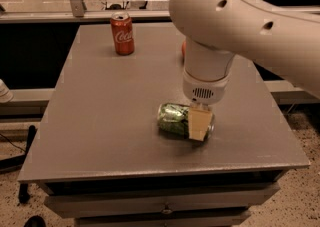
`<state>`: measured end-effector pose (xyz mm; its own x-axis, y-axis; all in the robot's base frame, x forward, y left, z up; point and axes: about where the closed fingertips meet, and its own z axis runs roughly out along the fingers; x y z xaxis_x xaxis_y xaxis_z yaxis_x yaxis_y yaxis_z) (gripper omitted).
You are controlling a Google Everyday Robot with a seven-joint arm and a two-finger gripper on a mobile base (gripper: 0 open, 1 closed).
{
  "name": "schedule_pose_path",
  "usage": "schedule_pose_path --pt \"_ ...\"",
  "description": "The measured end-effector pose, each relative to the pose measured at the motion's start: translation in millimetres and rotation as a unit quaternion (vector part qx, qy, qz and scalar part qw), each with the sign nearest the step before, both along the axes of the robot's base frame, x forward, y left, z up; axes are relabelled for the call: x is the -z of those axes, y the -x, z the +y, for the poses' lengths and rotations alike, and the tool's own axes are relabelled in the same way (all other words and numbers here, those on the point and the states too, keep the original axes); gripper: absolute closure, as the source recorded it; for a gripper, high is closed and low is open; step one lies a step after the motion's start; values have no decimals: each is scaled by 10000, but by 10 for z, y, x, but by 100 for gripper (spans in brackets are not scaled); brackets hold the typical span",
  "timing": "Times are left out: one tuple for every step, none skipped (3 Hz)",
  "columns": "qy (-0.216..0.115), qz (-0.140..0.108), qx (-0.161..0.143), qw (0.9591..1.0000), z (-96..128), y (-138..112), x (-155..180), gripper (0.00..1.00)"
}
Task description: Knock green can over
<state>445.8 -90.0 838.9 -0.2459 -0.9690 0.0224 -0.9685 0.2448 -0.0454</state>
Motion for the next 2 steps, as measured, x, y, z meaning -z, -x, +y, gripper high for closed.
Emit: schedule_pose_path --pt "543 -426 215 9974 -283 -143 -87 36" --pt "639 -743 336 9946 -375 -195 -193 13"
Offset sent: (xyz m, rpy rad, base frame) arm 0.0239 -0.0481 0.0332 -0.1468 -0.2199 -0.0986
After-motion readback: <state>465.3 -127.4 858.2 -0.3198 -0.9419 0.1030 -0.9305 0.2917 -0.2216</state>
